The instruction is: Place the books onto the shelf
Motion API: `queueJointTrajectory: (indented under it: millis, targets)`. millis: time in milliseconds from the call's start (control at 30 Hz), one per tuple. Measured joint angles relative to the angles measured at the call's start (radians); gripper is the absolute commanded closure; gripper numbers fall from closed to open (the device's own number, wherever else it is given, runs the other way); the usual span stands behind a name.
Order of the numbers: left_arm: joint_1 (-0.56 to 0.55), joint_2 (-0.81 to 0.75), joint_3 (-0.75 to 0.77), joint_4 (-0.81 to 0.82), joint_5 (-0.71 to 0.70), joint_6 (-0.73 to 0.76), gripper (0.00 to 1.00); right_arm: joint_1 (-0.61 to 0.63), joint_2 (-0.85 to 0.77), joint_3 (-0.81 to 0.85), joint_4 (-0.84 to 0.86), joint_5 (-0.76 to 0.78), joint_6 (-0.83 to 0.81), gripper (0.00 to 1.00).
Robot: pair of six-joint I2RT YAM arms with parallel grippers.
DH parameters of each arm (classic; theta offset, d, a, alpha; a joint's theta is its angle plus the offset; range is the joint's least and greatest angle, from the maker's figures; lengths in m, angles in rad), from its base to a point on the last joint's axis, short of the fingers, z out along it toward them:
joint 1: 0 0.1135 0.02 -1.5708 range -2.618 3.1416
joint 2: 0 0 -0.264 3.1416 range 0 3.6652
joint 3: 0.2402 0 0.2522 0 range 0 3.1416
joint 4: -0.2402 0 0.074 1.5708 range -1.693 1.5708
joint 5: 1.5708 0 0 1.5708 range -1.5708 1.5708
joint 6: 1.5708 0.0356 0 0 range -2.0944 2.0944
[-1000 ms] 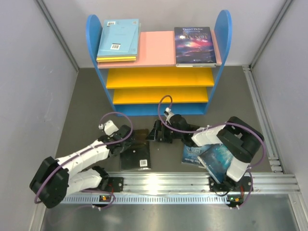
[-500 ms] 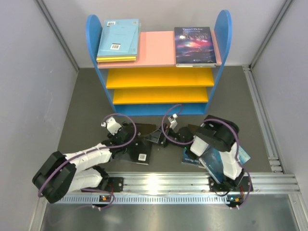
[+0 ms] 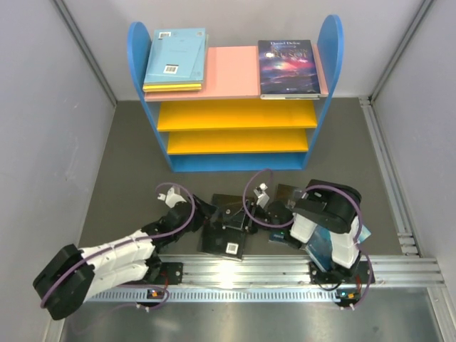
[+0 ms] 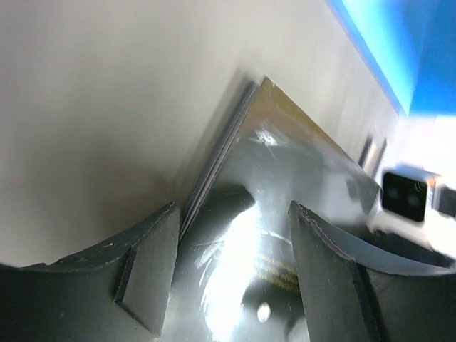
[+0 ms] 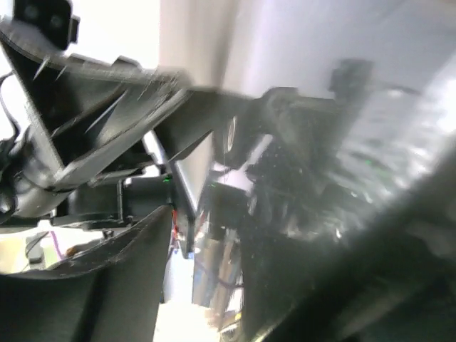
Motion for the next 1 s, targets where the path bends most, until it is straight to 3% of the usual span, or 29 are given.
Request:
queueJointTrajectory:
  millis: [33, 100, 133, 167, 267, 400, 567, 700, 1000]
  targets:
    - [-0.005, -0.023, -0.005, -0.019, 0.017, -0.006, 0.32, 0.000, -0.011, -0.017, -0.010, 0.015, -0.001, 0.64]
    - [-0.016, -0.079, -0.016, -0.066, 0.053, -0.019, 0.29, 0.000, -0.042, -0.052, -0.050, 0.049, -0.012, 0.81]
    - [-0.020, -0.110, -0.021, -0.094, 0.070, -0.023, 0.27, 0.000, -0.065, -0.070, -0.069, 0.056, 0.005, 0.96]
    - [-0.023, -0.132, -0.024, -0.115, 0.080, -0.024, 0.21, 0.002, -0.103, -0.081, -0.083, 0.062, 0.027, 1.00]
    - [-0.026, -0.203, -0.028, -0.167, 0.105, -0.019, 0.13, 0.006, -0.224, -0.100, -0.163, 0.098, -0.015, 1.00]
    - [-0.027, -0.266, -0.028, -0.224, 0.128, 0.029, 0.11, 0.006, -0.378, -0.131, -0.311, 0.135, -0.050, 1.00]
    - [-0.027, -0.360, -0.028, -0.249, 0.182, 0.104, 0.10, 0.006, -0.739, -0.131, -0.686, 0.179, -0.143, 1.00]
    - [-0.027, -0.476, -0.051, -0.173, 0.243, 0.132, 0.10, 0.005, -0.943, -0.100, -0.881, 0.184, -0.187, 1.00]
    - [-0.027, -0.570, -0.106, 0.092, 0.402, 0.132, 0.13, 0.005, -0.998, -0.062, -0.970, 0.134, -0.188, 1.00]
